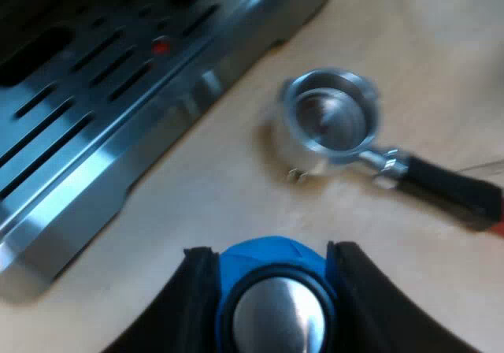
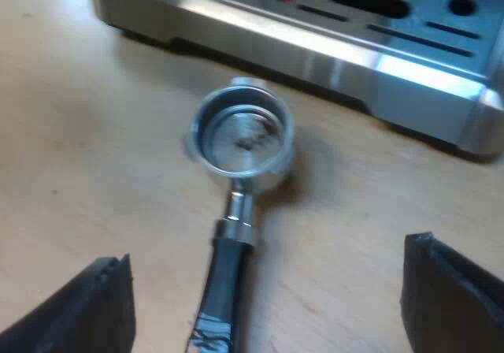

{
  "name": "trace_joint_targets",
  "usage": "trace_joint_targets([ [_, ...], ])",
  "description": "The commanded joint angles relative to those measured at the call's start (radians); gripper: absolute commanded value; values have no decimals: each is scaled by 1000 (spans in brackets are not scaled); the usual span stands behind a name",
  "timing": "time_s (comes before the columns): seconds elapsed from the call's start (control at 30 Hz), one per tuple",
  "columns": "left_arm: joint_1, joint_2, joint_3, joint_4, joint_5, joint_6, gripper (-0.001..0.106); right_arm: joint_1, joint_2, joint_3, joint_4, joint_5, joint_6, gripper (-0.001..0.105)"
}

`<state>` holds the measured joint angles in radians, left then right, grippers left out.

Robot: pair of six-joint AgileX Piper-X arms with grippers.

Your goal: Grind coffee beans and then tamp

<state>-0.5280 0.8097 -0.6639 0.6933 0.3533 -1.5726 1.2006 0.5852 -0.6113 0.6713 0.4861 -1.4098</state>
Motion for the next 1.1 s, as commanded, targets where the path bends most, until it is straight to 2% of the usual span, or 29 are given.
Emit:
trace_joint_targets([
  [0.03, -32, -8, -15, -11, -5, 2, 0, -4, -3, -2, -30, -4, -34, 70],
  [0.23, -72, -8, -17, -41, -13, -2, 0, -2, -2, -2, -46, -1, -122, 70],
  [0.53, -72, 10, -58, -51, -13, -1, 0, -2, -2, -2, -46, -19, -123, 70],
  [0.9, -72, 184, -193, -51, 4, -1, 0, -2, -2, -2, -46, -19, -123, 70],
  [1.1, -114, 250, -241, -51, 4, 4, 0, -2, -2, -2, -46, -19, -120, 70],
])
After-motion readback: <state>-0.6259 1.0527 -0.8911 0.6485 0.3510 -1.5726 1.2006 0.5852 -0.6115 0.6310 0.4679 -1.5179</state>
